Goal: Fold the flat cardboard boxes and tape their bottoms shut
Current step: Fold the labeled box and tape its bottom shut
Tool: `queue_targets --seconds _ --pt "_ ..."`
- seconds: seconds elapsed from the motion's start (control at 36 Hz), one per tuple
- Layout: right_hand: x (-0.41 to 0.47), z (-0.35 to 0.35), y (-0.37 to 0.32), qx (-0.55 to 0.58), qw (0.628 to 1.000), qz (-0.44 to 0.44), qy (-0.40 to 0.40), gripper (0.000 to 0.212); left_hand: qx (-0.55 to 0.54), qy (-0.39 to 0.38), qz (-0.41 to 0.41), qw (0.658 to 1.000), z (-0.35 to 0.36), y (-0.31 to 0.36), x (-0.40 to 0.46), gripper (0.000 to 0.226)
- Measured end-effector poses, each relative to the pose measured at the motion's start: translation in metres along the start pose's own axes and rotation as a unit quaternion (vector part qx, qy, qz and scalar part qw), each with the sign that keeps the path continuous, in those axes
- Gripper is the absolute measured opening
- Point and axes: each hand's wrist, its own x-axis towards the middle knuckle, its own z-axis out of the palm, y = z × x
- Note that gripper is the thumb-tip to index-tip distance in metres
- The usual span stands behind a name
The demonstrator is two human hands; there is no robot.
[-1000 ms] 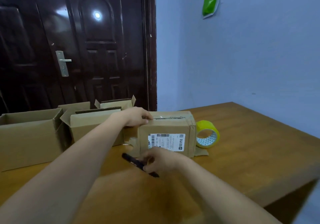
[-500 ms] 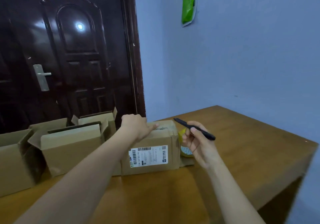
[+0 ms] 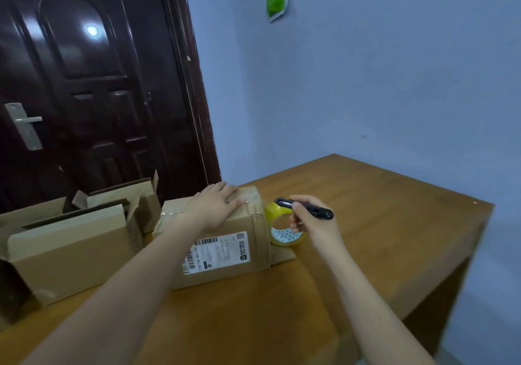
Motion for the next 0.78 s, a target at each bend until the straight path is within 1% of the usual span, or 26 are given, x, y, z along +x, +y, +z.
queue_targets --seconds 0.03,0.08,0.22,0.47,0.78 --pt "0.001 0.002 0.000 -0.009 1.000 -0.002 -0.001 0.015 -0.023 -0.009 0.002 1.000 0.000 0.000 -0.001 0.057" --pt "0.005 0.006 0.001 -0.019 1.000 -0.002 0.000 0.013 -0.036 -0.011 0.001 0.999 0.002 0.000 0.000 0.056" --pt "0.015 0.013 0.007 -0.035 0.999 0.015 0.013 0.016 -0.036 -0.008 0.005 0.999 0.007 -0.004 0.003 0.057" --pt "0.022 0.019 0.008 -0.060 0.998 0.006 0.013 0.016 -0.039 -0.003 -0.001 0.999 0.009 -0.006 0.005 0.057" --pt "0.024 0.015 0.004 -0.097 0.995 0.006 0.017 0.021 -0.037 0.000 0.004 0.999 0.010 -0.007 0.005 0.056"
